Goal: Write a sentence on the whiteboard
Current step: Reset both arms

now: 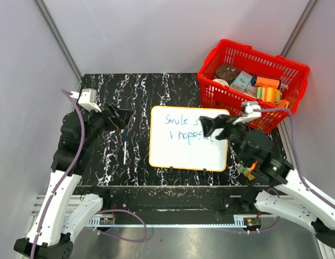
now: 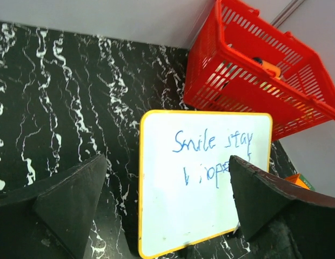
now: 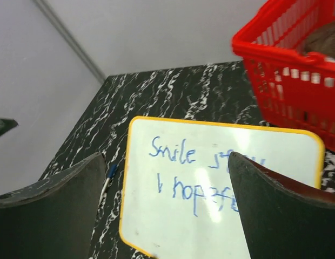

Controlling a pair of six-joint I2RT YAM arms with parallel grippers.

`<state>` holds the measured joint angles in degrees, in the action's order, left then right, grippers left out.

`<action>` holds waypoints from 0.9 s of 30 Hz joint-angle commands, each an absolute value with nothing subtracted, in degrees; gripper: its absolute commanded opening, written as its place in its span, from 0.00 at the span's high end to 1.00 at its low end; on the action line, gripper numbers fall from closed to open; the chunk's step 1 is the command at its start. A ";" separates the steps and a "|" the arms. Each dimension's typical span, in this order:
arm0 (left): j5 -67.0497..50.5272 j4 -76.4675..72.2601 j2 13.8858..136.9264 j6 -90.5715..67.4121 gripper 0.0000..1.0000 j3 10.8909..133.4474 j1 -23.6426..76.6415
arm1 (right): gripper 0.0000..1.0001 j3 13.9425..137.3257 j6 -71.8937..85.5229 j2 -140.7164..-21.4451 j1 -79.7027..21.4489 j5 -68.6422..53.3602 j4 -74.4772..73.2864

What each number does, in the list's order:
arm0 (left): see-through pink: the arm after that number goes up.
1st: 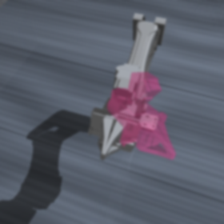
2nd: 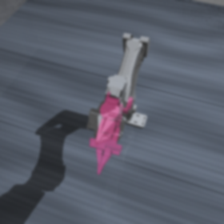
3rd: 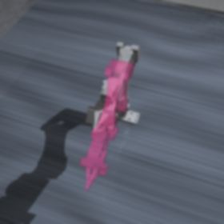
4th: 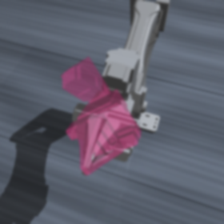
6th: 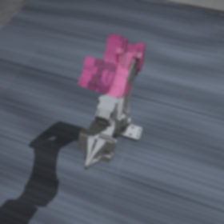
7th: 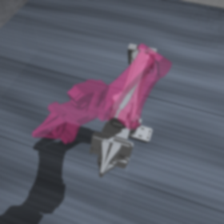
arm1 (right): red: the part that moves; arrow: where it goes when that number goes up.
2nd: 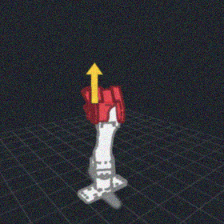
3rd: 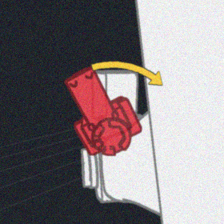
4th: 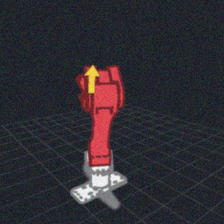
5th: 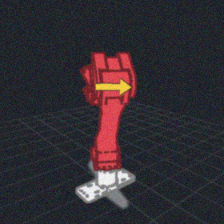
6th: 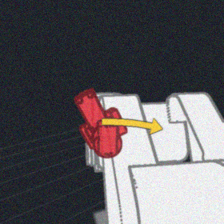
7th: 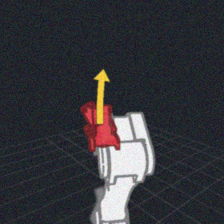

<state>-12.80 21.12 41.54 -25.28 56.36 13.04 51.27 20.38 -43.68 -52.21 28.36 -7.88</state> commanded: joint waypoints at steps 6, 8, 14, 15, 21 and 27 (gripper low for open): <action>-9.49 12.75 44.82 -27.42 0.01 50.28 12.83 | 0.00 48.52 16.79 -32.44 -52.29 44.03 -17.05; -8.97 11.35 44.91 -26.72 0.01 48.96 12.83 | 0.00 48.16 16.70 -32.08 -52.30 44.99 -17.40; -6.86 10.11 45.53 -26.19 0.01 47.02 12.83 | 0.00 47.20 16.44 -31.47 -52.29 46.84 -19.07; -6.59 10.11 45.70 -25.58 0.01 46.93 12.83 | 0.00 47.02 16.44 -31.38 -52.29 47.02 -19.07; -4.22 9.93 45.26 -23.82 0.01 46.41 12.83 | 0.00 45.53 16.43 -29.88 -52.29 49.04 -19.34; -2.81 8.35 44.82 -22.33 0.01 45.71 12.83 | 0.00 44.74 15.12 -30.41 -52.29 50.89 -19.42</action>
<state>-5.41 12.64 45.80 -24.34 46.04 13.04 45.23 16.34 -30.24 -52.18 47.62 -19.81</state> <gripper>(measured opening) 0.987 0.994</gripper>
